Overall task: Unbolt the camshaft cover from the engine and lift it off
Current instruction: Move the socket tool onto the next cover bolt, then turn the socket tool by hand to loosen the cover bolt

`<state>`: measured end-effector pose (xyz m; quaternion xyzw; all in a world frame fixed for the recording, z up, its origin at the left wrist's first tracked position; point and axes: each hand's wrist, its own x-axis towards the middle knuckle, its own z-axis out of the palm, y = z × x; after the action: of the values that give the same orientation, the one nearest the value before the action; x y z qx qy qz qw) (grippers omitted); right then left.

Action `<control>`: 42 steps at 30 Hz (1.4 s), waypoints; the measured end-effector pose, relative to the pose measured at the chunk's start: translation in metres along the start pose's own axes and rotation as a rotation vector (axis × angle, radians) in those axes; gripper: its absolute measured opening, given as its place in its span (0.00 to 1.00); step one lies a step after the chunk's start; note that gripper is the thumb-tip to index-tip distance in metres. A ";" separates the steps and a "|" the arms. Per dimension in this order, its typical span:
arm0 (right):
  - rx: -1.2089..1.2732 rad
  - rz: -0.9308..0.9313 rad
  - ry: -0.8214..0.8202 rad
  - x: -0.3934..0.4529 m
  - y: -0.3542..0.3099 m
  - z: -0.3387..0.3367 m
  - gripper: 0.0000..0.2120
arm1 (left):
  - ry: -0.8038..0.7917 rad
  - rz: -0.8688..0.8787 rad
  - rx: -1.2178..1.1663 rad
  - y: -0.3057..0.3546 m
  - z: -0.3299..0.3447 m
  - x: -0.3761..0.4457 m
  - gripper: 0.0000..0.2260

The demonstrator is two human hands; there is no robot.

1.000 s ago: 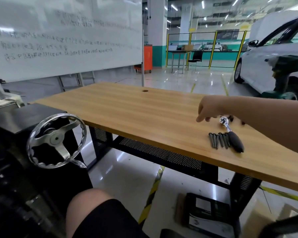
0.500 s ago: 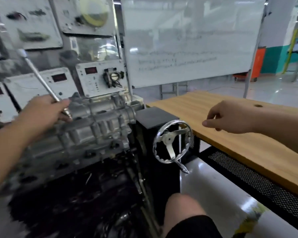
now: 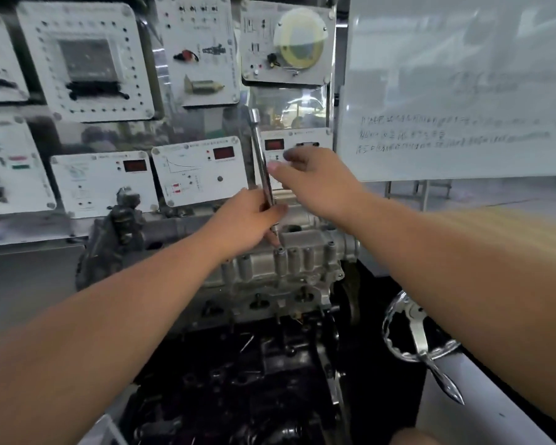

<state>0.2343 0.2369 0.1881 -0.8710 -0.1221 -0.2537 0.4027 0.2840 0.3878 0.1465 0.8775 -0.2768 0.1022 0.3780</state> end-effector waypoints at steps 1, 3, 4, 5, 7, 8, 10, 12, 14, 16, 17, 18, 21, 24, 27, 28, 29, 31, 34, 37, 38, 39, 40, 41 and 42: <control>0.022 0.009 -0.002 0.005 -0.002 0.007 0.28 | -0.009 -0.005 0.011 -0.003 0.000 0.000 0.12; 0.056 0.006 -0.002 0.010 -0.004 0.018 0.29 | -0.036 -0.008 0.008 -0.008 0.002 0.000 0.10; 0.062 -0.009 0.005 0.010 -0.004 0.022 0.27 | -0.045 -0.001 0.002 -0.010 0.004 0.000 0.08; 0.061 -0.030 0.019 0.011 -0.003 0.025 0.24 | -0.047 0.007 -0.013 -0.012 0.006 0.000 0.06; 0.034 -0.069 0.057 0.011 0.002 0.027 0.19 | -0.046 0.033 -0.045 -0.015 0.008 0.002 0.04; 0.018 -0.081 0.077 0.012 0.005 0.028 0.17 | -0.050 0.048 -0.048 -0.016 0.009 0.003 0.05; 0.005 -0.099 0.103 0.012 0.008 0.026 0.12 | -0.059 0.072 -0.028 -0.016 0.009 0.004 0.06; 0.011 -0.113 0.098 0.011 0.010 0.023 0.07 | -0.058 0.090 0.001 -0.019 0.010 0.005 0.08; 0.030 -0.126 0.079 0.011 0.012 0.019 0.04 | -0.039 0.099 0.029 -0.022 0.010 0.004 0.11; 0.027 -0.163 0.054 0.009 0.013 0.016 0.04 | -0.041 0.091 0.012 -0.026 0.010 0.002 0.14; 0.029 -0.181 0.039 0.008 0.013 0.016 0.04 | -0.050 0.090 -0.003 -0.028 0.010 0.001 0.15; 0.035 -0.193 0.027 0.008 0.013 0.016 0.02 | -0.055 0.097 -0.002 -0.030 0.010 0.001 0.14; 0.068 -0.208 0.024 0.005 0.014 0.018 0.04 | -0.023 0.128 0.018 -0.031 0.010 -0.001 0.13; 0.128 -0.212 0.023 0.004 0.017 0.020 0.03 | 0.024 0.173 -0.019 -0.032 0.012 -0.003 0.14; 0.169 -0.218 0.023 0.003 0.021 0.021 0.06 | 0.035 0.163 -0.033 -0.033 0.013 -0.004 0.11; 0.187 -0.220 0.021 0.002 0.022 0.021 0.06 | 0.044 0.162 -0.027 -0.034 0.013 -0.004 0.11; 0.209 -0.223 0.019 0.001 0.024 0.022 0.05 | 0.053 0.162 -0.018 -0.034 0.013 -0.004 0.12; 0.252 -0.236 0.021 -0.001 0.026 0.024 0.04 | 0.053 0.157 -0.003 -0.035 0.013 -0.003 0.13; 0.287 -0.253 0.018 -0.001 0.033 0.025 0.07 | 0.060 0.155 -0.005 -0.035 0.013 -0.004 0.15; 0.356 -0.245 -0.015 -0.003 0.039 0.026 0.05 | 0.023 0.138 -0.045 -0.034 0.011 -0.006 0.12; 0.401 -0.230 -0.019 -0.004 0.039 0.027 0.07 | 0.006 0.133 -0.036 -0.034 0.010 -0.006 0.12; 0.436 -0.216 -0.012 -0.005 0.040 0.028 0.09 | -0.005 0.131 -0.024 -0.034 0.010 -0.006 0.12; 0.457 -0.212 -0.001 -0.005 0.040 0.030 0.10 | -0.003 0.132 -0.017 -0.034 0.011 -0.007 0.12; 0.442 -0.222 0.023 -0.006 0.041 0.032 0.08 | 0.011 0.139 -0.015 -0.033 0.011 -0.007 0.12; 0.406 -0.242 0.052 -0.006 0.041 0.034 0.06 | 0.030 0.151 -0.009 -0.033 0.011 -0.007 0.13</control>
<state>0.2582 0.2366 0.1401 -0.7444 -0.2637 -0.2926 0.5392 0.2961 0.4009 0.1160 0.8507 -0.3371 0.1421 0.3775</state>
